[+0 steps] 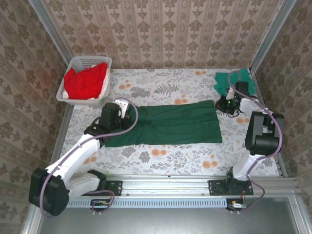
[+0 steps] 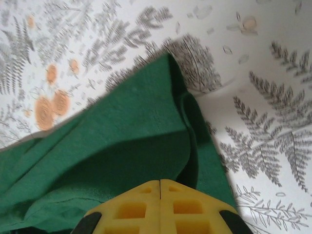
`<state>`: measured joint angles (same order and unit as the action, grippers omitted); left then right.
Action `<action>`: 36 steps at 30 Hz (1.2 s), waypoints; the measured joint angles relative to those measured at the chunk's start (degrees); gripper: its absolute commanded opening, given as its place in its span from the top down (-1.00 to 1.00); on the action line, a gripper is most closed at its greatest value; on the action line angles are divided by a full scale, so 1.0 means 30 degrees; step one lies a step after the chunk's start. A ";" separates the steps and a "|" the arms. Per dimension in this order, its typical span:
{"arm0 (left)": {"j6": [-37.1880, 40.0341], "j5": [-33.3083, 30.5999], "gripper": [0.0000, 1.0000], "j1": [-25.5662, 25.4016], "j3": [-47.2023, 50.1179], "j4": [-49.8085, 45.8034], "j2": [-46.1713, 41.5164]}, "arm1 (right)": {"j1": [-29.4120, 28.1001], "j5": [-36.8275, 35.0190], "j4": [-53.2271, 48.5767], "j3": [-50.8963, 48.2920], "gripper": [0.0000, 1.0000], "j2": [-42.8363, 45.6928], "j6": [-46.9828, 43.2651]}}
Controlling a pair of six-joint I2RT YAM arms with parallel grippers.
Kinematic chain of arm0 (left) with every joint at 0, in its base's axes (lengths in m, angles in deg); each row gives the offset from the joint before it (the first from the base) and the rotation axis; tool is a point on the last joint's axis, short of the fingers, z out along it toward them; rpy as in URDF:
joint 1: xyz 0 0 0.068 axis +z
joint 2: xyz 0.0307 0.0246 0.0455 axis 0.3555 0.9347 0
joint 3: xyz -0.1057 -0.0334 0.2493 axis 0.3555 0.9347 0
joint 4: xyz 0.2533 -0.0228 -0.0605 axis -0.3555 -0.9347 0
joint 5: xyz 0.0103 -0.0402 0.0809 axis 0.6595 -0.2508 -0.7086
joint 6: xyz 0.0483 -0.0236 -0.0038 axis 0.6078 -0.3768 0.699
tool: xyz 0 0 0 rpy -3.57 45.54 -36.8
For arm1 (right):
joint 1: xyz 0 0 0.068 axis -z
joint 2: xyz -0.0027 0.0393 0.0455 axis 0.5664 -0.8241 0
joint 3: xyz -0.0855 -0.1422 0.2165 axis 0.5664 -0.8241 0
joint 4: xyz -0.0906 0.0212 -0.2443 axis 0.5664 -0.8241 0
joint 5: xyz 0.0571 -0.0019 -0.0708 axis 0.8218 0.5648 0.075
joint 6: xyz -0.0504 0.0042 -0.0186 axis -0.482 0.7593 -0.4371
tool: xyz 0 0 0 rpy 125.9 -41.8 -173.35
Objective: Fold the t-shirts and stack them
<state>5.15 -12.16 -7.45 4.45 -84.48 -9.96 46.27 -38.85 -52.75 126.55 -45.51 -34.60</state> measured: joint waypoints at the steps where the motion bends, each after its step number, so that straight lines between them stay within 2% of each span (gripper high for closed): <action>1: -0.0204 -0.0080 1.00 -0.0095 0.0488 -0.0036 -0.0146 | 0.0000 0.0000 0.0022 -0.0240 1.00 0.0007 0.0000; 7: -0.1144 -0.0379 1.00 -0.0248 0.1778 -0.0015 -0.0794 | 0.0000 -0.0007 0.0313 -0.1734 0.93 0.0087 0.0058; 13: -0.1566 -0.0794 1.00 -0.0335 0.2361 0.0007 -0.1173 | 0.0000 -0.0131 0.0291 -0.2827 0.99 0.0692 0.0073; 22: -0.2506 -0.1851 1.00 -0.0240 0.2922 -0.0131 -0.1348 | 0.0211 -0.1763 0.0080 -0.2834 1.00 0.1231 0.0058; 27: -0.3184 -0.2127 1.00 0.0393 0.2914 -0.0197 -0.0335 | 0.0554 -0.2390 -0.0306 -0.2200 1.00 0.0619 0.0073; 33: -0.3606 -0.2135 1.00 0.0641 0.2914 -0.0284 0.0255 | 0.0597 -0.1515 -0.0160 -0.2200 0.80 0.0576 0.0073; 36: -0.3803 -0.2142 1.00 0.1231 0.2907 -0.0291 0.0510 | 0.0612 -0.0583 -0.0138 -0.2208 0.64 0.0619 0.0066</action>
<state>-6.26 -18.59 -3.75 13.17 -85.35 -8.43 48.11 -40.60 -53.16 119.93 -43.66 -34.41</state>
